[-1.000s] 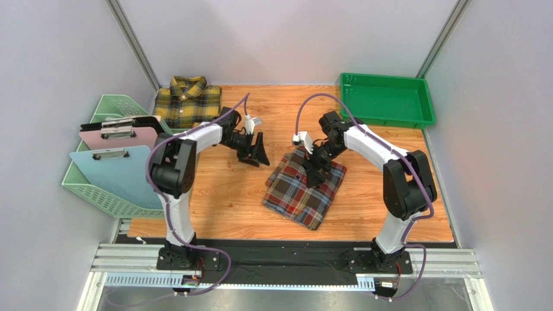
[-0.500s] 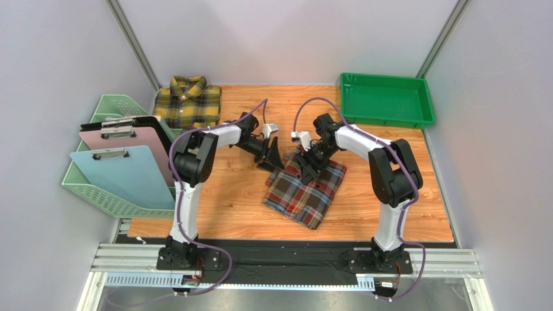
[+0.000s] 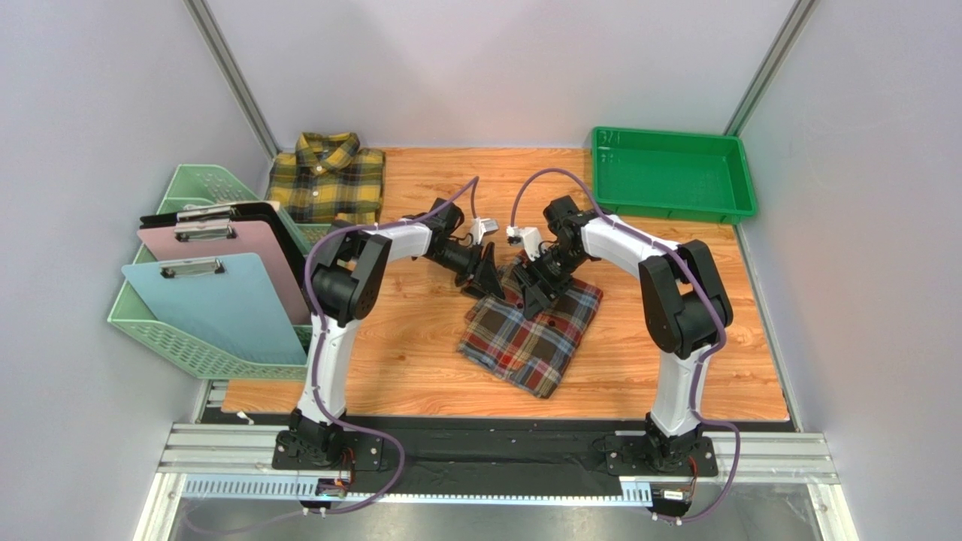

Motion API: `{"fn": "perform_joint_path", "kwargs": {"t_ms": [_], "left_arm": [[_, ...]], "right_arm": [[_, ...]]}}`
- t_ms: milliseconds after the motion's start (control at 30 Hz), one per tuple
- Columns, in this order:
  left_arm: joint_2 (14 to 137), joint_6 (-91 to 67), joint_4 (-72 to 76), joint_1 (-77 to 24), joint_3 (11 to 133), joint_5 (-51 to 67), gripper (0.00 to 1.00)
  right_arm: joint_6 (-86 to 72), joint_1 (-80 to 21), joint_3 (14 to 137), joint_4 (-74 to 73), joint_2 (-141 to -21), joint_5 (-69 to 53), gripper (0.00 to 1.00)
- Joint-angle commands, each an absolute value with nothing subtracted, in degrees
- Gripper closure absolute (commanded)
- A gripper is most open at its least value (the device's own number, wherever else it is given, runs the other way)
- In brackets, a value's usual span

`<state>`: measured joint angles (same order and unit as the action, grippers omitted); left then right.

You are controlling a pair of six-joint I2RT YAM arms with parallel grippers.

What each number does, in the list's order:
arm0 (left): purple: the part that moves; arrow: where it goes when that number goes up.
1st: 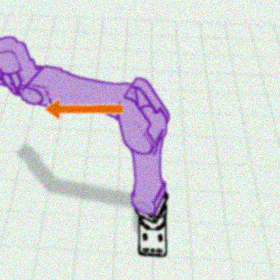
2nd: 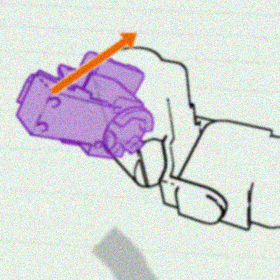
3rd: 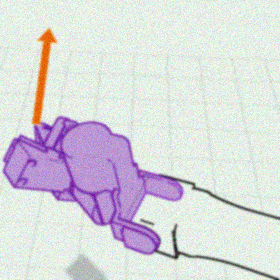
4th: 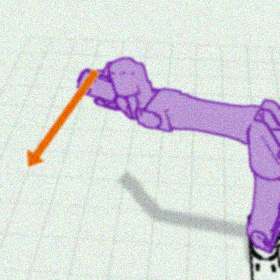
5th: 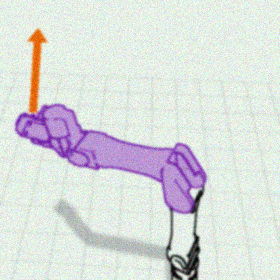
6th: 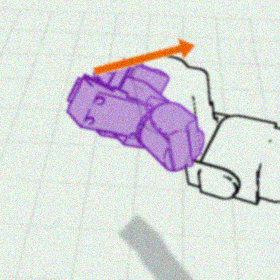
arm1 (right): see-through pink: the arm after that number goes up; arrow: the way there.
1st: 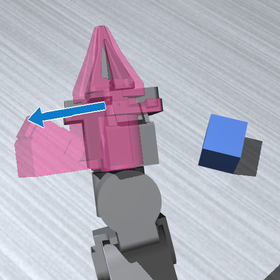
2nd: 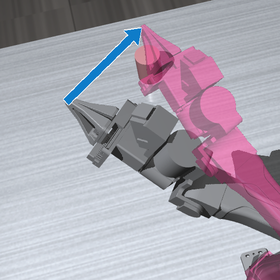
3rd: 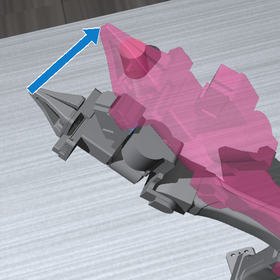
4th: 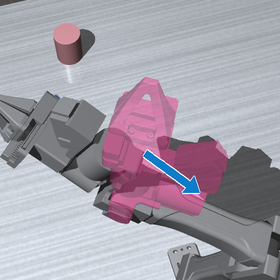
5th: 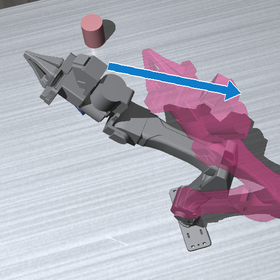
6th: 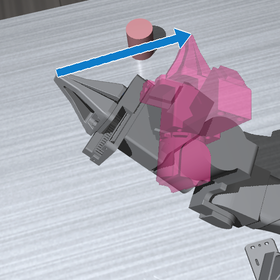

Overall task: Fold and stack the long sleeve shirts
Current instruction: Fold the shirt

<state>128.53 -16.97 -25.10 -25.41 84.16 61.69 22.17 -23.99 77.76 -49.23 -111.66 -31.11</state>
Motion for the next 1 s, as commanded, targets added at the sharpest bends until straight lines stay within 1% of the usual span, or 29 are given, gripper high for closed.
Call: {"fn": "perform_joint_path", "kwargs": {"t_ms": [0,67,100,133,167,200,233,267,300,333,367,400,467,500,567,600,667,700,733,833,900,933,967], "left_arm": [[129.2,-19.8,-21.9,-26.0,86.3,61.5,0.58],[126.9,-17.4,-25.2,-25.8,87.3,57.3,0.74],[125.7,-16.6,-28.3,-25.6,87.6,53.2,0.93],[123.2,-14.7,-29.6,-25.1,87.9,51.6,1.00],[122.0,-12.9,-31.8,-24.9,90.1,49.2,1.00],[121.2,-10.7,-37.9,-25.0,92.1,44.4,1.00],[120.4,-5.8,-41.4,-25.0,94.5,42.3,1.00],[120.4,-3.3,-44.8,-24.9,99.9,40.0,1.00],[120.6,-1.0,-51.9,-24.9,103.1,35.3,1.00],[121.4,3.7,-55.0,-24.6,106.1,33.2,1.00],[121.6,5.8,-57.7,-24.4,111.4,31.2,1.00],[121.9,8.0,-62.2,-24.4,114.0,27.3,1.00],[122.4,15.2,-65.6,-24.4,121.5,22.6,1.00],[122.5,17.3,-67.4,-24.4,124.0,17.3,1.00],[122.5,23.2,-68.1,-24.5,130.5,12.2,1.00],[122.5,25.2,-68.5,-24.7,132.5,7.5,1.00],[122.3,32.3,-68.1,-26.2,136.0,2.7,1.00],[121.6,35.0,-67.0,-27.8,136.2,-1.7,1.00],[121.0,39.1,-66.0,-28.6,135.8,-3.4,1.00],[119.1,43.8,-63.3,-32.9,131.2,-8.6,1.00],[117.5,43.0,-59.8,-36.5,124.0,-12.2,1.00],[117.2,41.4,-58.7,-37.4,118.7,-12.5,1.00],[117.0,39.6,-57.6,-38.4,116.2,-13.0,1.00]], "right_arm": [[20.0,-24.5,79.1,-45.8,-113.2,-27.9,0.28],[19.9,-24.5,78.9,-45.9,-112.4,-27.4,0.28],[19.9,-24.5,78.7,-45.9,-111.2,-27.3,0.28],[19.4,-24.4,78.4,-45.8,-110.6,-27.3,0.28],[19.1,-24.2,77.6,-45.9,-110.0,-27.5,0.27],[18.6,-23.8,77.2,-45.9,-108.4,-27.9,0.27],[17.2,-23.5,76.7,-45.9,-107.6,-28.4,0.27],[16.4,-22.3,76.3,-45.8,-106.6,-29.8,0.26],[15.5,-21.6,75.2,-45.8,-105.7,-30.7,0.25],[14.2,-20.7,74.8,-45.8,-103.9,-31.7,0.25],[13.5,-18.8,74.2,-45.5,-103.0,-33.2,0.25],[13.1,-17.9,72.8,-45.4,-102.2,-33.7,0.25],[12.9,-15.4,71.5,-45.2,-99.4,-34.6,0.25],[13.0,-14.5,70.8,-45.2,-98.5,-35.1,0.25],[12.7,-12.0,69.1,-45.3,-96.3,-36.6,0.25],[12.7,-11.2,68.6,-45.4,-95.6,-37.2,0.25],[12.0,-9.0,66.8,-45.5,-93.8,-38.6,0.25],[11.8,-8.3,66.3,-45.5,-93.3,-39.1,0.25],[11.6,-7.1,65.1,-45.6,-92.7,-39.6,0.25],[10.7,-5.2,63.3,-45.5,-91.1,-41.4,0.25],[10.4,-4.4,61.7,-45.6,-90.0,-42.2,0.25],[10.3,-3.5,61.2,-45.6,-89.8,-42.9,0.25],[10.2,-3.1,60.2,-45.7,-89.5,-43.2,0.25]]}}
